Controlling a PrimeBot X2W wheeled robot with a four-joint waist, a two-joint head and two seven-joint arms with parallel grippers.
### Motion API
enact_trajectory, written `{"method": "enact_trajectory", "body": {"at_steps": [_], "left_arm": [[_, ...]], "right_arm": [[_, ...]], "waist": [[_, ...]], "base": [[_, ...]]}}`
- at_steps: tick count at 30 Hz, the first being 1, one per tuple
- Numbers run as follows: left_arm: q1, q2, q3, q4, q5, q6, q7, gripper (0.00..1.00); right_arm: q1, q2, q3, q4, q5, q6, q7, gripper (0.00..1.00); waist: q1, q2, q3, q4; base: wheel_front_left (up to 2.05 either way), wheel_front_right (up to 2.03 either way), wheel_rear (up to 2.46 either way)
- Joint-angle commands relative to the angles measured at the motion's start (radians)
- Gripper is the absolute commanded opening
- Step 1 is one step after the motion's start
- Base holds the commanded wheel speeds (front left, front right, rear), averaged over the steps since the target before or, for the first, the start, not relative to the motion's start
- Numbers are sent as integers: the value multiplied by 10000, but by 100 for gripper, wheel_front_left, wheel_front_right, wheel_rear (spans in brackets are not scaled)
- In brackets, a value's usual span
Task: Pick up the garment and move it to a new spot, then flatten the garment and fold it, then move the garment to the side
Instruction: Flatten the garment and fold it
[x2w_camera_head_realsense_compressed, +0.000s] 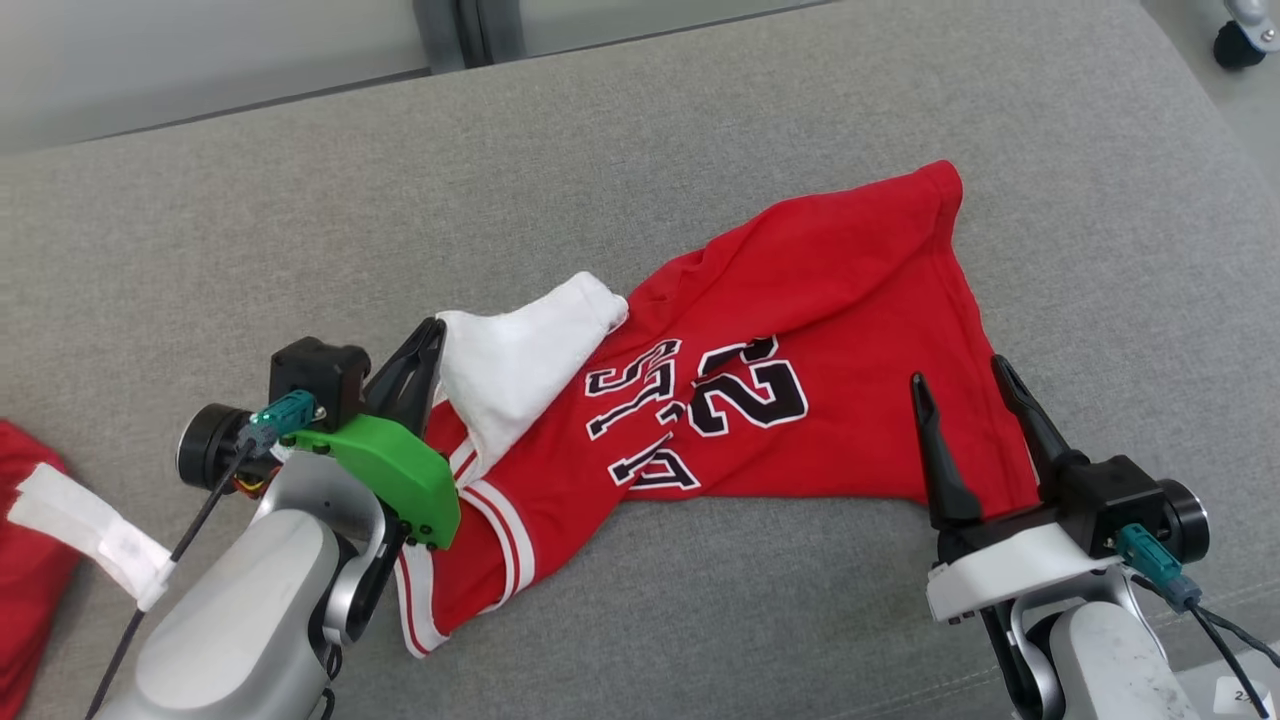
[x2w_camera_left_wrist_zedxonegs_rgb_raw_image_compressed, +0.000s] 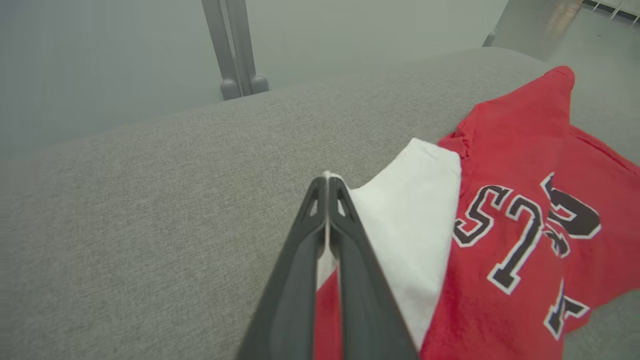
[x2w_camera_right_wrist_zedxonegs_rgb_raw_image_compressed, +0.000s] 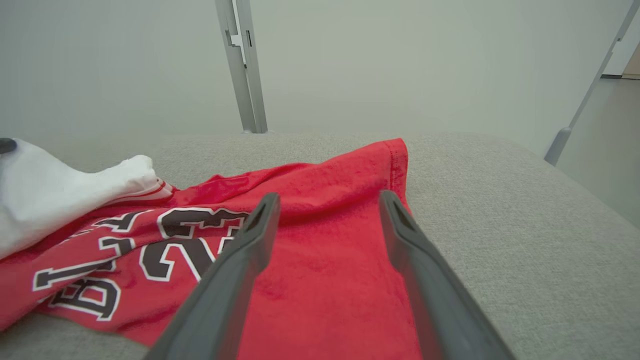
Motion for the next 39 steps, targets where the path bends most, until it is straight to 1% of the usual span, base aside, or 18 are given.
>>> {"method": "enact_trajectory", "body": {"at_steps": [1,3,5,7,10,11,12,14,16,20,24,26,30,32,36,37,38,39], "left_arm": [[169,144,73,-201,111,79,-103,0],[297,245,133,-635,51,120,-171,0],[494,459,208,-1116,-11,209,-141,0],[717,710,264,-1638,-4,325,-80,0],[1077,1112,370,-2428,-9,570,43,0],[1077,1112,370,-2428,-9,570,43,0],[1350,1440,435,-3162,42,838,257,0],[1432,1575,447,-3470,75,933,353,0],[1426,1645,423,-3660,97,985,481,0],[1271,1656,329,-3881,147,1023,666,0],[1074,1629,203,-3955,218,922,801,0],[970,1601,139,-3965,275,894,844,0],[711,1511,29,-3883,335,763,911,0],[587,1453,-41,-3845,347,680,932,0],[371,1334,-141,-3769,395,568,940,0],[327,1314,-152,-3744,392,543,940,0],[257,1296,-163,-3711,405,513,924,0],[217,1281,-168,-3679,410,496,898,0]], "right_arm": [[72,-17,43,1,-69,-14,-2,100],[-7,-18,68,-24,33,-14,-2,100],[-212,-24,121,112,148,-14,-1,100],[-435,-197,99,542,493,-14,-1,100],[-1232,-840,44,1417,1139,-14,-3,100],[-1232,-840,44,1417,1139,-14,-3,100],[-2104,-1617,75,2485,2013,-14,-3,100],[-2784,-2091,181,3208,2832,-14,18,100],[-3453,-2645,578,3770,3523,-13,359,100],[-4609,-3658,1617,4511,4724,-14,1513,100],[-5587,-4322,2398,5147,5685,-14,2789,100],[-5968,-4492,2711,5422,6189,-14,3383,100],[-6495,-4784,3250,5862,7134,-14,4210,100],[-6699,-4901,3507,6072,7454,-14,4428,100],[-7030,-5064,3968,6623,7747,-14,4505,100],[-7098,-5045,4059,6721,7821,-13,4534,86],[-7190,-5045,4193,6825,7855,-13,4504,41],[-7247,-5041,4311,6876,7903,-13,4492,0]], "waist": [[0,0,-226,145],[0,0,-325,210],[0,0,-369,254],[0,0,-366,333],[0,0,-264,528],[0,0,-264,528],[0,0,-113,803],[0,0,-48,974],[0,0,16,1134],[0,0,168,1375],[0,0,328,1611],[0,0,410,1738],[0,0,616,1995],[0,0,711,2115],[0,0,893,2289],[0,0,939,2312],[0,0,997,2339],[0,0,1027,2352]], "base": [[0,0,0],[0,0,0],[0,0,0],[0,0,0],[0,0,0],[0,0,0],[0,0,0],[0,0,0],[0,0,0],[0,0,0],[0,0,0],[0,0,0],[0,0,0],[0,0,0],[0,0,0],[0,0,0],[0,0,0],[0,0,0]]}}
